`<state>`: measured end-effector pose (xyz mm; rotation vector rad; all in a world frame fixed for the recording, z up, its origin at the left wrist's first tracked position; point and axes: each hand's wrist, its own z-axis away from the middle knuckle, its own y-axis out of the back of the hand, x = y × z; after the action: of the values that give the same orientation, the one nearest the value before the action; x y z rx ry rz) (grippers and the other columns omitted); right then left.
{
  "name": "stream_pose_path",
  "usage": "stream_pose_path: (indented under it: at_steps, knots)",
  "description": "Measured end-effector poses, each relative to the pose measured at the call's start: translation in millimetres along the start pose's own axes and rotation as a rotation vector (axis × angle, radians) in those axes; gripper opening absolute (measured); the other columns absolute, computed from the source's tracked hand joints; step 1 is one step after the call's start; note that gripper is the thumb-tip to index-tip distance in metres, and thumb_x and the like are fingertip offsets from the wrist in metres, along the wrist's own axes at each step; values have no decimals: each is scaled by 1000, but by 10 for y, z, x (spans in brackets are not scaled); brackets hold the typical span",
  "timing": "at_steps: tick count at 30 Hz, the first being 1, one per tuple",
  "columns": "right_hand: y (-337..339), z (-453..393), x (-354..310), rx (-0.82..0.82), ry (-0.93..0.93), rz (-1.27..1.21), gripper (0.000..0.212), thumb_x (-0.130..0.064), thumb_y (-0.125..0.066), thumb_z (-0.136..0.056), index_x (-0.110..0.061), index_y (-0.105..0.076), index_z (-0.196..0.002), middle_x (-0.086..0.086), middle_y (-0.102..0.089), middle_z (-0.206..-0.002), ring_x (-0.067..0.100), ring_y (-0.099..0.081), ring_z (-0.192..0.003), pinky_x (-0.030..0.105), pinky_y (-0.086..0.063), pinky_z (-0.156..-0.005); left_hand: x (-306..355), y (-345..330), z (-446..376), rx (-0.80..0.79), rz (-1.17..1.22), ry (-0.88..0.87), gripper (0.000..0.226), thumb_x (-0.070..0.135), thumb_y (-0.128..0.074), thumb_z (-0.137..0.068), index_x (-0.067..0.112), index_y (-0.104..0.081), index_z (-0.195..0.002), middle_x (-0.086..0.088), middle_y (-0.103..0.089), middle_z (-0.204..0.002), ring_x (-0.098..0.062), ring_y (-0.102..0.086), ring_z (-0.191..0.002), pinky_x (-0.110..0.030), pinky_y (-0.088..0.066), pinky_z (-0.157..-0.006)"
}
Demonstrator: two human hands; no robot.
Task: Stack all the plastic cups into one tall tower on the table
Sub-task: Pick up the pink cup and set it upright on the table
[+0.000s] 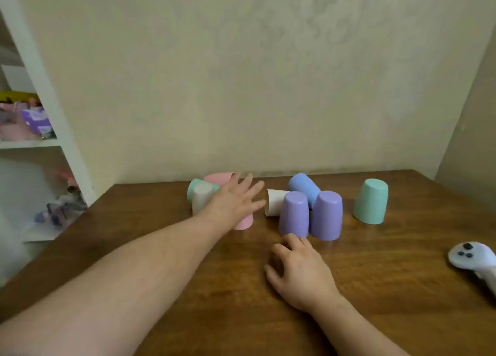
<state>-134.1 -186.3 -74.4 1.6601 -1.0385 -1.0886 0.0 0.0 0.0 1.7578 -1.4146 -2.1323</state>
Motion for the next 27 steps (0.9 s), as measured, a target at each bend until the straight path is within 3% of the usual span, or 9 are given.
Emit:
stream_pose_path:
  at_steps: [4, 6, 8, 12, 16, 21, 27]
  knots:
    - [3, -8, 31, -13, -7, -12, 47, -64, -42, -96, -33, -66, -124, -7, -54, -123, 20, -52, -114, 37, -49, -96, 199, -31, -40, -119, -79, 56, 37, 27, -56, -105, 26, -60, -143, -17, -46, -150, -51, -28, -145, -72, -15, -122]
    - [-6, -24, 35, -17, -4, -15, 46, -63, -44, -98, -32, -66, -124, -7, -55, -123, 20, -51, -115, 38, -49, -97, 133, 41, -11, -127, -9, 134, 40, 25, -57, -104, 23, -59, -144, -17, -48, -150, -49, -30, -147, -63, -17, -123]
    - [-6, -37, 56, -22, -11, -23, 45, -62, -46, -98, -32, -66, -125, -6, -54, -125, 21, -50, -118, 39, -49, -99, 4, 160, 80, -29, 174, 224, 57, 28, -72, -92, 25, -52, -145, -13, -51, -145, -41, -41, -138, -53, -30, -117]
    - [-10, -43, 34, -30, -8, -7, 45, -61, -47, -98, -32, -64, -127, -6, -53, -128, 22, -49, -120, 41, -48, -100, -129, 183, 474, 258, 826, 426, 89, 52, -85, -71, 37, -46, -149, 5, -57, -143, -24, -47, -131, -42, -41, -108]
    - [-13, -49, 25, -22, -11, -3, 44, -61, -47, -98, -33, -65, -127, -8, -54, -128, 20, -48, -120, 40, -49, -100, 1, -78, 1038, 216, 1682, 583, 83, 42, -95, -71, 45, -51, -141, 20, -64, -131, -6, -62, -120, -35, -54, -99]
    - [3, -48, 11, -28, -10, -1, 44, -62, -49, -99, -36, -65, -130, -9, -54, -129, 17, -50, -119, 37, -49, -103, 262, -311, 1175, 186, 1845, 718, 76, 36, -95, -78, 43, -51, -140, 19, -63, -131, -10, -60, -122, -33, -53, -98]
    - [47, -36, -10, -24, -4, -4, 43, -63, -52, -99, -37, -67, -131, -11, -55, -130, 15, -49, -121, 34, -49, -103, 372, -304, 1168, 94, 1758, 686, 94, 52, -93, -76, 35, -43, -154, 15, -60, -137, -12, -59, -125, -29, -52, -95]
